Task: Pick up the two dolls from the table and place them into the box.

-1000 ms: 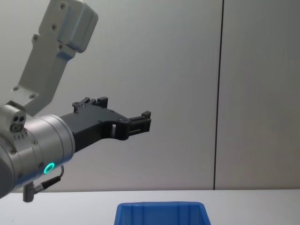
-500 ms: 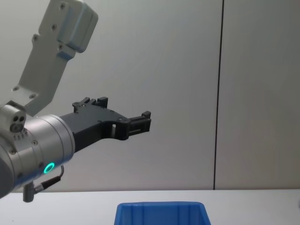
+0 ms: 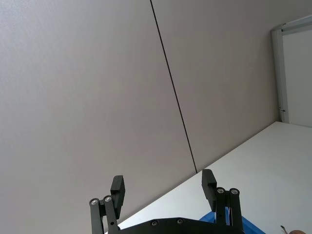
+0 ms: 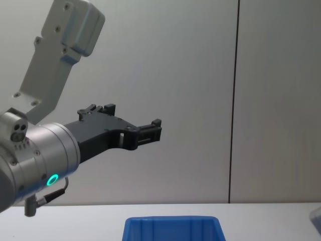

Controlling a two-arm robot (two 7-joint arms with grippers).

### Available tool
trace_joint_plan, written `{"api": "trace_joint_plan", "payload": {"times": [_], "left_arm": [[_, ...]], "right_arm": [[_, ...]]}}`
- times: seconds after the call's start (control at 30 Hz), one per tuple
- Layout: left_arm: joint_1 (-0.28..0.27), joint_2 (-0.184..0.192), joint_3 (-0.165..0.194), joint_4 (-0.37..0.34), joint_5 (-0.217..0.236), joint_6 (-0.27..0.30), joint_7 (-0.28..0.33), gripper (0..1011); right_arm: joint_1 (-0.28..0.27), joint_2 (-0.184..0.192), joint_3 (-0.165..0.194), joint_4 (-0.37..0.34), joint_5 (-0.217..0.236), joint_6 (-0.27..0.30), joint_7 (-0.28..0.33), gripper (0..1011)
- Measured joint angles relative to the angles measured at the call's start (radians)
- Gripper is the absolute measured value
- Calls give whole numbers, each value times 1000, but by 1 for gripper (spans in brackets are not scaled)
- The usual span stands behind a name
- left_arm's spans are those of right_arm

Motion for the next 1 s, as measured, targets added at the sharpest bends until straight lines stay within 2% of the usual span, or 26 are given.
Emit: {"api": "trace_joint_plan", "payload": {"times": [0.03,0.1,0.2,0.23,0.27,0.37,0.5,0.73,1.0], "left_arm": [[0,0,0,0,0,0,0,1001],[0,0,0,0,0,0,0,1001],[0,0,0,0,0,0,0,1001],[0,0,0,0,0,0,0,1001],[0,0,0,0,0,0,0,1001],[0,0,0,0,0,0,0,1001],[0,0,0,0,0,0,0,1001],[0,0,0,0,0,0,0,1001],[0,0,0,0,0,0,0,1001]], "right_arm": [[1,-1,0,3,0,0,1,816],[8,-4,0,12,-2,1,2,788],[17,-8,-1,25,-3,8,2,686],[19,-9,-1,28,-3,10,2,686],[21,-10,-1,31,-4,12,2,603],[30,-15,-1,44,-7,26,-2,510],[36,-17,-1,49,-8,37,-7,441],[36,-18,0,32,-11,52,-15,441],[21,-12,1,-44,-7,44,-17,441]]}}
